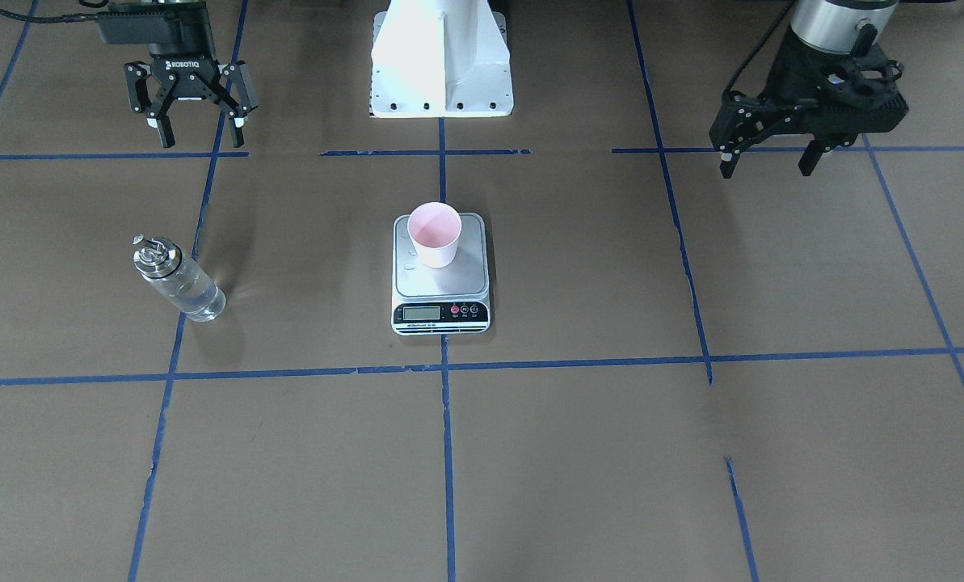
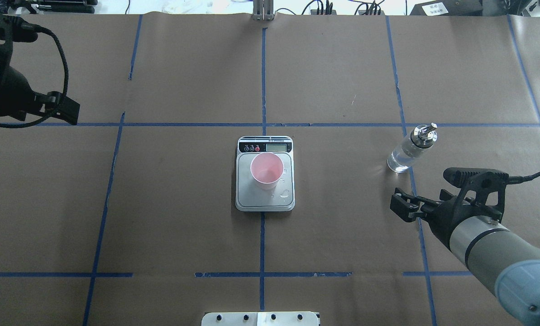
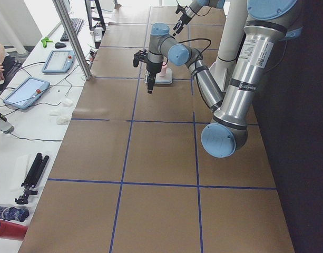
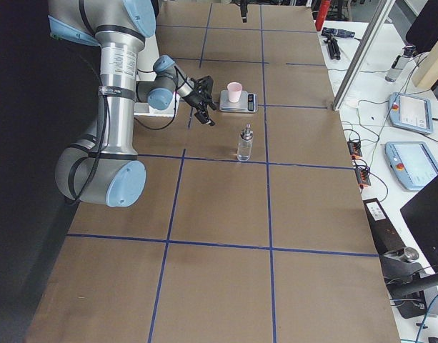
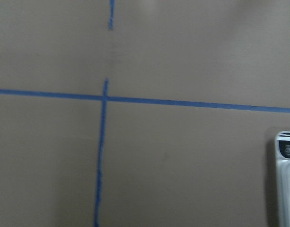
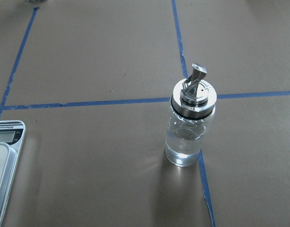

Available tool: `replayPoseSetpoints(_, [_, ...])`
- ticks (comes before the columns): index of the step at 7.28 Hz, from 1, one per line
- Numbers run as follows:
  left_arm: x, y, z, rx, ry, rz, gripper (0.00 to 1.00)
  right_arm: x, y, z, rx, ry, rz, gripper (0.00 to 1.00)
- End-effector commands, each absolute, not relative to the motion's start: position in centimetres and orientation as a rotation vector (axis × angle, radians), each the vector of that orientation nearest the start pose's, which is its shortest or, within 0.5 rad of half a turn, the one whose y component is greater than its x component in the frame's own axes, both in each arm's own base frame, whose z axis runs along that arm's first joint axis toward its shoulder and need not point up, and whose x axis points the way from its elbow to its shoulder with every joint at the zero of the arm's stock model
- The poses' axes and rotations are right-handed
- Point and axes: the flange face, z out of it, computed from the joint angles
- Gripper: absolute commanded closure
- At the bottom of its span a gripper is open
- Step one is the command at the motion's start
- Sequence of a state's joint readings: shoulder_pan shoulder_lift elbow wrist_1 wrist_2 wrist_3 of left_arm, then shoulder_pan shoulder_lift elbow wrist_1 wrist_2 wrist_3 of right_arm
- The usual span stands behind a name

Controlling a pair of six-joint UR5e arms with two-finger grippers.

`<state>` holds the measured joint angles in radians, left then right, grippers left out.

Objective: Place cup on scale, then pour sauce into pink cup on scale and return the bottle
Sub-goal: 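Withdraw the left gripper from the cup while the right gripper reaches toward the glass bottle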

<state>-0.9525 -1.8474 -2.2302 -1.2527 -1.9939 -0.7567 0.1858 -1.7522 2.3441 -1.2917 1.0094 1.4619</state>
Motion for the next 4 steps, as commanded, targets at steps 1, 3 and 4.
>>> replayPoseSetpoints(1, [19.0, -45.2, 28.7, 0.225, 0.672, 0.034, 0.00, -34.6, -26.3, 43.2, 0.819, -0.760, 0.306, 0.00])
replayPoseSetpoints(3, [18.9, -45.3, 28.8, 0.229, 0.666, 0.033, 0.00, -35.4, -26.9, 49.0, 0.916, -0.771, 0.282, 0.00])
replayPoseSetpoints(4, [18.5, -45.5, 28.9, 0.234, 0.662, 0.036, 0.00, -35.1, -27.2, 49.4, 0.964, -0.757, 0.305, 0.00])
